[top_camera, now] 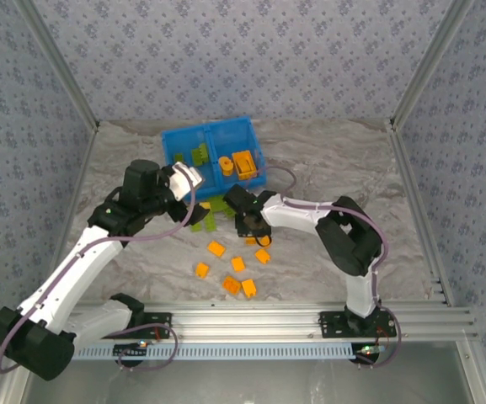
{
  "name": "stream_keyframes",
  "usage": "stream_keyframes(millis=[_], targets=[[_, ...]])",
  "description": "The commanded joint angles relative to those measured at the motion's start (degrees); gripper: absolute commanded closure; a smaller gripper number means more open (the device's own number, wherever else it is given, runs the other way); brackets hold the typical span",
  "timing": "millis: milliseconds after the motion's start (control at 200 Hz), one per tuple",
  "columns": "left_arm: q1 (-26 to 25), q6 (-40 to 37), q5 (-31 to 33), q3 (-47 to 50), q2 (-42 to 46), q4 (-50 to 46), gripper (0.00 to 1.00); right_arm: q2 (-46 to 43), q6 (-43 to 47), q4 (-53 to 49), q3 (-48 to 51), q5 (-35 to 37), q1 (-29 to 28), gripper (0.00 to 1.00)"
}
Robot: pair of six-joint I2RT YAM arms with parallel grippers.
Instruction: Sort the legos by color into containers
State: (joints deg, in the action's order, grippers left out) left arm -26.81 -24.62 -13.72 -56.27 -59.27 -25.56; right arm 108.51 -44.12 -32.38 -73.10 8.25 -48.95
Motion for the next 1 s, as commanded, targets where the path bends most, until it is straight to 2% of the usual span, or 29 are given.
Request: stream_keyframes(millis=[0,105,200,340,455,550,635,819,994], targets=[[-0.4,-0.2,-0.6,-0.5,0.5,-0.2,0.01,-8.1,2.7,-1.8,-2.3,6.1,0.2,0.72],[-0.4,0.1,-1.3,-0.3,1.4,0.2,0.01,-11.6,7.5,-3.0,-7.2,11.2,0.7,0.71],[-0.4,0.2,-1.1,0.1,2.6,1.0,0.01,-10.6,15.1,0.3,-12.6,13.0,2.2,0.70],[-0.4,0.6,0.9,0.8,3.7,2.0,0.01,-1.3,22.5,1.8,-24.6,13.9,6.0,0.70],[-0.4,3.0,8.2,1.4,3.6,3.7,0.01,8.2,26.5,1.7,-35.4,13.8,8.4,0.70],[-0.5,5.3,15.1,1.4,2.9,5.2,0.01,15.9,27.4,0.6,-44.3,13.4,10.0,0.70],[-0.5,6.0,18.2,1.7,2.9,6.2,0.01,22.4,27.5,-0.7,-51.7,12.1,11.0,0.70],[-0.5,5.7,17.7,2.2,3.1,6.6,0.01,32.7,26.3,-3.3,-63.1,6.9,12.1,0.68],[-0.5,6.2,17.7,2.1,3.1,6.7,0.01,36.1,23.0,-5.6,-67.2,3.8,12.7,0.56]])
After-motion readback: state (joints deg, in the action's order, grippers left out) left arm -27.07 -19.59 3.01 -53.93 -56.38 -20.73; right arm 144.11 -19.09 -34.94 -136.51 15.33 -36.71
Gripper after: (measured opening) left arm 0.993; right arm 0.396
